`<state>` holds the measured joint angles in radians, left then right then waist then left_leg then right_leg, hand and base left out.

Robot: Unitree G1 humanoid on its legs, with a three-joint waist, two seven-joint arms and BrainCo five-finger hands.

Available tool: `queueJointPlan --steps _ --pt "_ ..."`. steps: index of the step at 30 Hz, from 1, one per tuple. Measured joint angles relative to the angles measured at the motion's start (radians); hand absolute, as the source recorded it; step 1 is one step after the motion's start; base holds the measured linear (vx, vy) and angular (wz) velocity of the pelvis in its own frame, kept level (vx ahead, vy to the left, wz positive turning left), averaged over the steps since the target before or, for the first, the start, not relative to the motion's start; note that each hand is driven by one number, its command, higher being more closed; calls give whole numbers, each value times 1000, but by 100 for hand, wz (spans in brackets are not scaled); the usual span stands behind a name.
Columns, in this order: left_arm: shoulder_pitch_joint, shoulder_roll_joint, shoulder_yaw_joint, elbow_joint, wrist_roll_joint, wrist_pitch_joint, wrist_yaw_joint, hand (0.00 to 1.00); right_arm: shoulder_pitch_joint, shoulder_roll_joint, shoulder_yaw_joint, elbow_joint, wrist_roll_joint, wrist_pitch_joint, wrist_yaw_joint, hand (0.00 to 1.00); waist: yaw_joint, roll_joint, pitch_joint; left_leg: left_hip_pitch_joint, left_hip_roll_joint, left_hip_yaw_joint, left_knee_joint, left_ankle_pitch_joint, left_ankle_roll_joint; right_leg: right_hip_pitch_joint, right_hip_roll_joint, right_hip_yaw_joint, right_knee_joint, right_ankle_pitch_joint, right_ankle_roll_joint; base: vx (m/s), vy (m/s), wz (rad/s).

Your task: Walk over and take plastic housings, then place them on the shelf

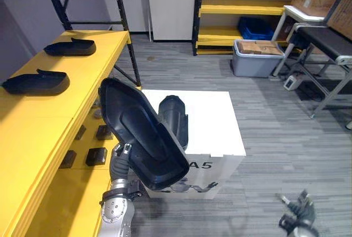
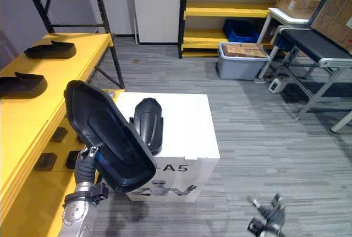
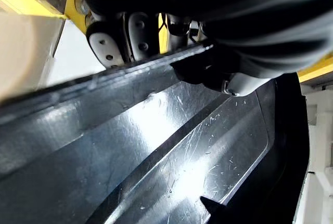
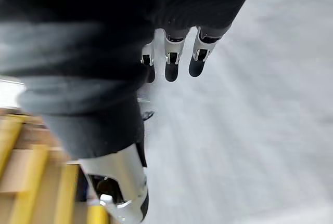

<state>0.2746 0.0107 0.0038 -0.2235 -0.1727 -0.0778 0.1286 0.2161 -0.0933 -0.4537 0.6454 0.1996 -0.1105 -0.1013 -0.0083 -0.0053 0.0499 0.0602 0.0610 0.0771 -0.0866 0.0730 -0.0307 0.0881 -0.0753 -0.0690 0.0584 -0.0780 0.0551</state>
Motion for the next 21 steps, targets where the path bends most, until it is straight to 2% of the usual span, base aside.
queueJointPlan --steps 7,10,12,13,14,15,17,18,19,21 --pt "0 -10 -41 -4 0 -1 -11 100 51 71 167 164 -23 48 92 0 39 5 0 -4 -12 -31 -4 -9 -3 19 -20 -57 14 -13 12 -39 -1 23" --pt "-4 -19 -60 -10 2 -1 -16 100 52 74 198 173 -51 50 94 0 38 -10 10 -23 -46 -126 1 10 4 34 -54 -148 57 -48 27 3 -11 100" --pt "-5 -37 -78 -44 2 -1 -18 100 44 73 220 173 -54 50 92 0 54 -15 20 -92 -84 -211 48 2 21 37 -90 -271 98 -70 40 21 10 158" --pt "-5 -41 -78 -54 2 -1 -17 100 38 71 226 175 -57 50 92 0 53 -15 24 -115 -83 -195 69 -5 30 40 -99 -309 106 -71 41 21 25 180" --pt "-6 -47 -76 -70 2 -1 -13 100 21 72 230 176 -73 50 89 0 52 -15 37 -162 -72 -115 123 -33 61 51 -115 -389 125 -71 41 24 30 154" --pt "-7 -50 -76 -72 2 -1 -11 100 15 70 230 176 -80 50 85 0 54 -14 42 -178 -59 -52 147 -42 71 56 -123 -420 139 -70 41 45 37 189" --pt "-5 -65 -75 -70 2 -1 -4 100 -5 65 234 177 -115 50 78 0 56 -10 47 -203 21 223 231 -60 102 99 -148 -533 196 -71 42 112 44 187" --pt "-5 -65 -75 -69 2 -1 -3 100 -11 58 241 179 -125 51 73 0 57 -11 47 -197 32 281 239 -64 107 109 -159 -556 218 -71 42 199 65 183" --pt "-5 -65 -75 -68 2 -4 -3 100 -23 49 242 189 -145 51 71 0 57 -18 49 -185 28 332 232 -66 110 113 -189 -589 259 -71 42 223 112 162" --pt "-7 -58 -70 -44 2 -19 1 100 -73 42 241 233 -172 51 71 0 57 -27 47 -187 -18 331 196 -67 114 132 -208 -605 231 -74 43 215 139 126"
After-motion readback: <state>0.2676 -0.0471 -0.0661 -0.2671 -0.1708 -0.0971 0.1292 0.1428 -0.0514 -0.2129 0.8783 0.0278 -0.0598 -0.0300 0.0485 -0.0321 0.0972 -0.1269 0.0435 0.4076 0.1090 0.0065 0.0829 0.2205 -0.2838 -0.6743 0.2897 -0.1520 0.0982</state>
